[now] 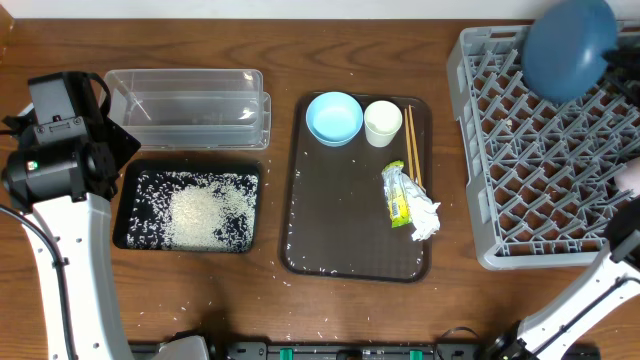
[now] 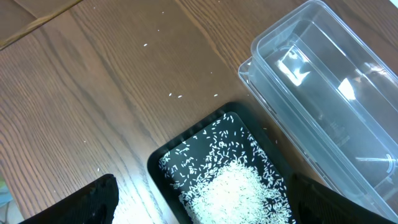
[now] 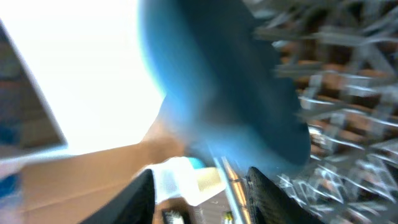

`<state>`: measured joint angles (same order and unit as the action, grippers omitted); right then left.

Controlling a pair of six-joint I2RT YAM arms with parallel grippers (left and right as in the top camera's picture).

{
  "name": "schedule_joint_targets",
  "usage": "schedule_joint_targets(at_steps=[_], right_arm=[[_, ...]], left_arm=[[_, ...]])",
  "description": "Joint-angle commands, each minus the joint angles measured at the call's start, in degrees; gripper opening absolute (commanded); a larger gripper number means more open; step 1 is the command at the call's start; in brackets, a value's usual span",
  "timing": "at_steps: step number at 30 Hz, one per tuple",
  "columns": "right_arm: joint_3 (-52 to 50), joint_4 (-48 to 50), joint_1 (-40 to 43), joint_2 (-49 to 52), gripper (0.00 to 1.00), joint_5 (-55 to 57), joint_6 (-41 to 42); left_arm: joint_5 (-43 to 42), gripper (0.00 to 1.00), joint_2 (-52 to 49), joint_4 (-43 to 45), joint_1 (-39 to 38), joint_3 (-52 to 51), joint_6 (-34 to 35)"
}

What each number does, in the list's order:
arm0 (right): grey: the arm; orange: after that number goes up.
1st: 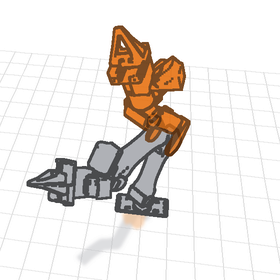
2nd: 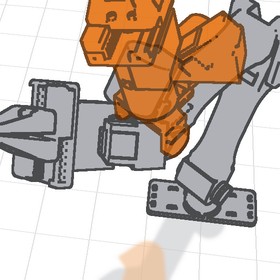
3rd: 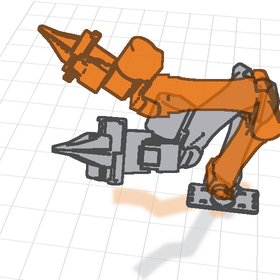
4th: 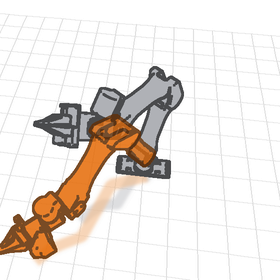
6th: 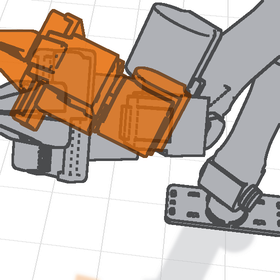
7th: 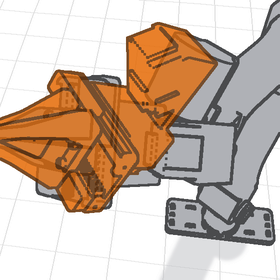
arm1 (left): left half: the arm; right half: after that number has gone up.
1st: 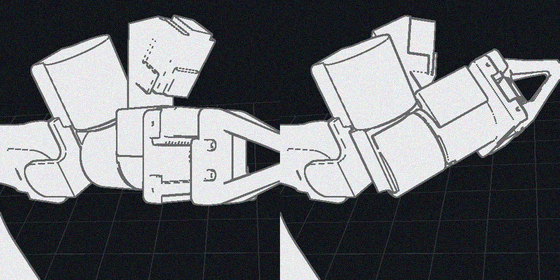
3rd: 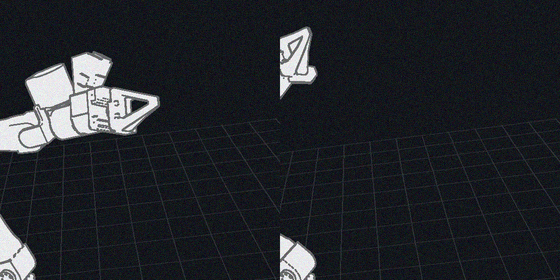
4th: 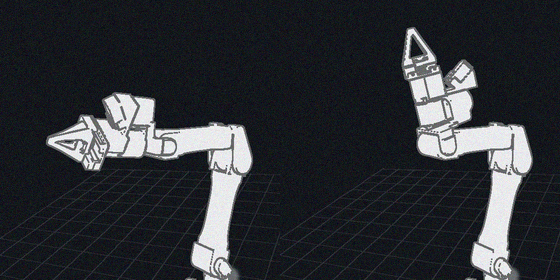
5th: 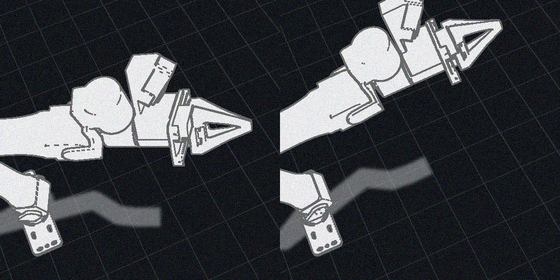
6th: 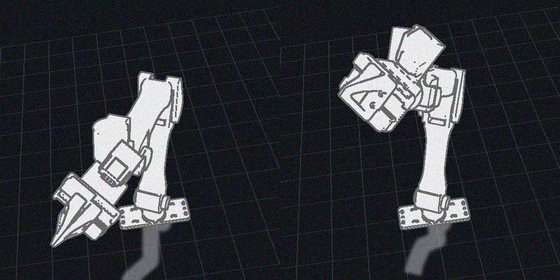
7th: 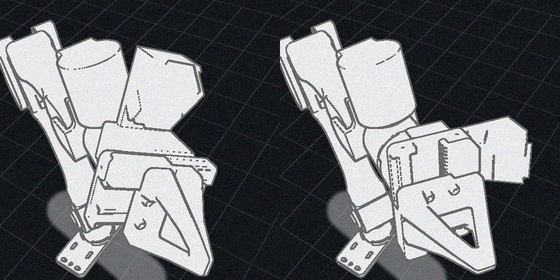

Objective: Sort waste into correct bins and load items into the dishwasher rack
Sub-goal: 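Lift the blue bowl with the right gripper and place it in the rack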

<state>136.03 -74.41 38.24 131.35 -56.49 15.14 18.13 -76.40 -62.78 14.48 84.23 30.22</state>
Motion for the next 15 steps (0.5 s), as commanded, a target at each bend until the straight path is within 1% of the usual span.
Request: schedule_joint_targets(at_steps=[1,4,5,6,10,15], right_arm=[[0.2,-1.0,1.8,-8.3,0.56,8.8,-1.9],[0.2,-2.0,2.8,-13.1,0.72,11.1,-1.9],[0.2,-2.4,3.0,-14.6,0.87,12.3,-1.9],[0.2,-3.2,3.1,-16.2,0.92,14.2,-1.9],[0.2,-4.9,2.7,-21.1,0.93,20.7,-1.9],[0.2,-7.6,0.5,-25.4,0.93,22.0,-2.2]], left_arm=[[0.3,0.88,-0.3,-0.2,0.1,0.3,0.5],[0.3,0.88,-0.3,-0.2,0.1,0.3,0.5],[0.3,0.89,-0.3,-0.2,0.1,0.3,0.5],[0.3,0.89,-0.3,-0.2,0.1,0.3,0.5],[0.3,0.88,-0.3,-0.2,0.1,0.3,0.5],[0.3,0.88,-0.3,-0.2,0.1,0.3,0.5]])
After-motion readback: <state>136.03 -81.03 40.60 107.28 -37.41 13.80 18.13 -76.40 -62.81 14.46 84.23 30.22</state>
